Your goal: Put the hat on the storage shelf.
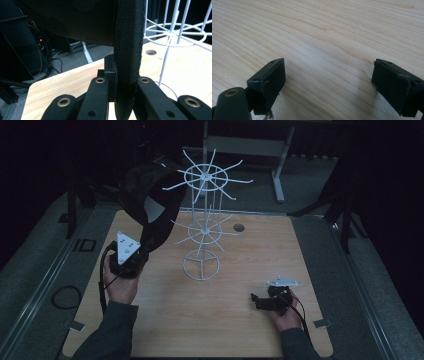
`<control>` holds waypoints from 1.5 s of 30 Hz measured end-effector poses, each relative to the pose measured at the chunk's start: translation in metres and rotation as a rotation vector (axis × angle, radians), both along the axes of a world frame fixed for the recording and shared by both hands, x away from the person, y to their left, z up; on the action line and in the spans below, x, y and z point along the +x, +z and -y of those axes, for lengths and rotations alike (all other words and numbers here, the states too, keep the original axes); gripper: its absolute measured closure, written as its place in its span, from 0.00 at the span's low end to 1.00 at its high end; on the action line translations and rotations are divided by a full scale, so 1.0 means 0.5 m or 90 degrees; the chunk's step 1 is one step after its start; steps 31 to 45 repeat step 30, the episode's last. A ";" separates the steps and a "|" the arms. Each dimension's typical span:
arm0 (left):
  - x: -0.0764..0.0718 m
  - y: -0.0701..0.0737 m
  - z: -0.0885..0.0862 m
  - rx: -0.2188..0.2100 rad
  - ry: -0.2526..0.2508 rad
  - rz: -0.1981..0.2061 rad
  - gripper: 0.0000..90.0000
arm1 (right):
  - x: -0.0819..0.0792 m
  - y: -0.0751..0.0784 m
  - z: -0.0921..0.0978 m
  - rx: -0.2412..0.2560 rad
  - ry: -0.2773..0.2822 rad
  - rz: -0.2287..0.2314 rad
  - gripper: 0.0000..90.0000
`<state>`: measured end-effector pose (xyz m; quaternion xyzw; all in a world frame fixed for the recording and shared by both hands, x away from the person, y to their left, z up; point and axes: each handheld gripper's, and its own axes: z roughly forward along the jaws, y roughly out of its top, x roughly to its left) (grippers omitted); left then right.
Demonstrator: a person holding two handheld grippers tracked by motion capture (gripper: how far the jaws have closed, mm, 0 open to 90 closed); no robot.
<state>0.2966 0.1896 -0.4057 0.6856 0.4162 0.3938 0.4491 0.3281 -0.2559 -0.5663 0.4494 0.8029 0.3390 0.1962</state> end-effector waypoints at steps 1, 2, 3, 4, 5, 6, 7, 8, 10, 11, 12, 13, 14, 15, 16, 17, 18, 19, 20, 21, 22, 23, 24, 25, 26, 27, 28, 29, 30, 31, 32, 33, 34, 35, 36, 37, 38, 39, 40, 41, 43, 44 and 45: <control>0.001 -0.003 -0.001 0.003 -0.002 -0.003 0.96 | 0.000 0.000 0.000 0.000 0.000 0.000 0.13; 0.002 -0.006 -0.002 0.001 -0.004 -0.005 0.96 | 0.000 0.000 0.000 -0.001 0.001 0.000 0.13; 0.002 -0.009 -0.003 0.000 -0.007 -0.007 0.96 | 0.000 0.000 0.000 -0.001 0.001 0.000 0.13; 0.002 -0.011 -0.004 -0.001 -0.009 -0.007 0.95 | 0.000 0.000 0.000 -0.001 0.001 0.000 0.13; 0.002 -0.012 -0.005 -0.001 -0.011 -0.005 0.93 | 0.000 0.000 0.000 -0.001 0.000 0.000 0.13; 0.001 -0.012 -0.005 -0.003 -0.012 -0.004 0.90 | 0.000 0.000 0.000 -0.001 0.001 0.000 0.13; 0.000 -0.011 -0.006 -0.008 -0.016 -0.003 0.84 | 0.000 0.000 0.000 -0.001 0.000 0.000 0.13; -0.001 -0.009 -0.006 -0.012 -0.021 -0.003 0.79 | 0.000 0.000 0.000 -0.001 0.000 -0.001 0.13; -0.004 -0.006 -0.006 -0.016 -0.023 0.003 0.72 | 0.000 0.000 0.000 -0.001 0.001 0.001 0.13; -0.005 -0.005 -0.006 -0.018 -0.025 0.002 0.68 | 0.000 0.000 0.000 -0.001 0.001 0.001 0.13; -0.006 -0.004 -0.006 -0.021 -0.025 0.004 0.65 | 0.000 0.000 0.000 -0.001 0.000 0.001 0.13; -0.008 -0.003 -0.006 -0.024 -0.027 0.005 0.62 | 0.000 0.000 0.000 0.000 -0.001 -0.001 0.13; -0.008 -0.003 -0.007 -0.027 -0.029 0.003 0.60 | 0.000 0.000 0.000 0.000 -0.001 -0.001 0.13; -0.009 -0.003 -0.007 -0.027 -0.029 0.003 0.57 | 0.000 0.000 0.000 -0.001 0.000 -0.001 0.13; -0.011 -0.002 -0.007 -0.028 -0.027 0.003 0.55 | 0.000 0.000 0.000 -0.001 0.000 -0.001 0.13; -0.011 -0.002 -0.007 -0.031 -0.028 0.003 0.53 | 0.000 0.000 0.000 0.000 -0.001 -0.002 0.13; -0.012 -0.002 -0.007 -0.036 -0.030 0.002 0.51 | 0.000 0.000 0.000 -0.001 -0.001 -0.001 0.13; -0.012 -0.002 -0.007 -0.038 -0.031 0.000 0.48 | 0.000 0.000 0.000 -0.001 -0.001 -0.001 0.13; -0.012 -0.002 -0.006 -0.039 -0.030 0.000 0.46 | 0.000 0.000 0.000 0.000 -0.001 -0.001 0.13; -0.013 -0.002 -0.005 -0.040 -0.028 0.002 0.43 | 0.000 0.000 0.000 0.000 -0.001 -0.001 0.13; -0.013 -0.002 -0.005 -0.040 -0.028 0.002 0.42 | 0.000 0.000 0.000 0.000 -0.001 -0.001 0.13; -0.016 -0.004 -0.006 -0.045 -0.027 0.008 0.40 | 0.000 0.000 0.000 -0.001 -0.001 0.000 0.13; -0.019 -0.005 -0.006 -0.049 -0.025 0.011 0.39 | 0.000 0.000 0.000 -0.001 0.000 0.000 0.13; -0.021 -0.008 -0.007 -0.056 -0.026 0.014 0.38 | 0.000 0.000 0.000 0.000 -0.001 -0.001 0.13; -0.021 -0.008 -0.007 -0.056 -0.026 0.014 0.38 | 0.000 0.000 0.000 -0.001 -0.001 -0.001 0.13; -0.025 -0.016 -0.004 -0.064 -0.026 0.011 0.36 | 0.000 0.000 0.000 -0.001 -0.001 -0.001 0.13; -0.026 -0.021 -0.002 -0.063 -0.026 0.007 0.35 | 0.000 0.000 0.000 -0.001 -0.001 -0.001 0.13; -0.027 -0.026 0.001 -0.063 -0.027 0.004 0.35 | 0.000 0.000 0.000 0.000 -0.001 -0.001 0.13; -0.027 -0.026 0.001 -0.063 -0.027 0.004 0.34 | 0.000 0.000 0.000 0.000 -0.001 -0.001 0.13; -0.027 -0.026 0.001 -0.063 -0.027 0.004 0.34 | 0.000 0.000 0.000 0.000 -0.001 -0.001 0.13; -0.027 -0.026 0.001 -0.063 -0.027 0.004 0.34 | 0.000 0.000 0.000 0.000 -0.001 -0.001 0.13; -0.027 -0.026 0.001 -0.063 -0.027 0.004 0.34 | 0.000 0.000 0.000 0.000 -0.001 -0.001 0.13; -0.027 -0.026 0.001 -0.063 -0.027 0.004 0.34 | 0.000 0.000 0.000 0.000 -0.001 -0.001 0.13; -0.027 -0.026 0.001 -0.063 -0.027 0.004 0.34 | 0.000 0.000 0.000 0.000 -0.001 -0.001 0.13; -0.027 -0.026 0.001 -0.063 -0.027 0.004 0.34 | 0.000 0.000 0.000 0.000 -0.001 -0.001 0.13; -0.027 -0.026 0.001 -0.063 -0.027 0.004 0.34 | 0.000 0.000 0.000 0.000 -0.001 -0.001 0.13; -0.027 -0.026 0.001 -0.063 -0.027 0.004 0.34 | 0.000 0.000 0.000 0.000 -0.001 -0.001 0.13; -0.027 -0.026 0.001 -0.063 -0.027 0.004 0.34 | 0.000 0.000 0.000 0.000 -0.001 -0.001 0.13; -0.027 -0.026 0.001 -0.063 -0.027 0.004 0.34 | 0.000 0.000 0.000 0.000 -0.001 -0.001 0.13; -0.027 -0.026 0.001 -0.063 -0.027 0.004 0.34 | 0.000 0.000 0.000 0.000 -0.001 -0.001 0.13; -0.027 -0.026 0.001 -0.063 -0.027 0.004 0.34 | 0.000 0.000 0.000 0.000 -0.001 -0.001 0.13; -0.027 -0.026 0.001 -0.063 -0.027 0.004 0.34 | 0.000 0.000 0.000 0.000 -0.001 -0.001 0.13; -0.027 -0.026 0.001 -0.063 -0.027 0.004 0.34 | 0.000 0.000 0.000 0.000 -0.001 -0.001 0.13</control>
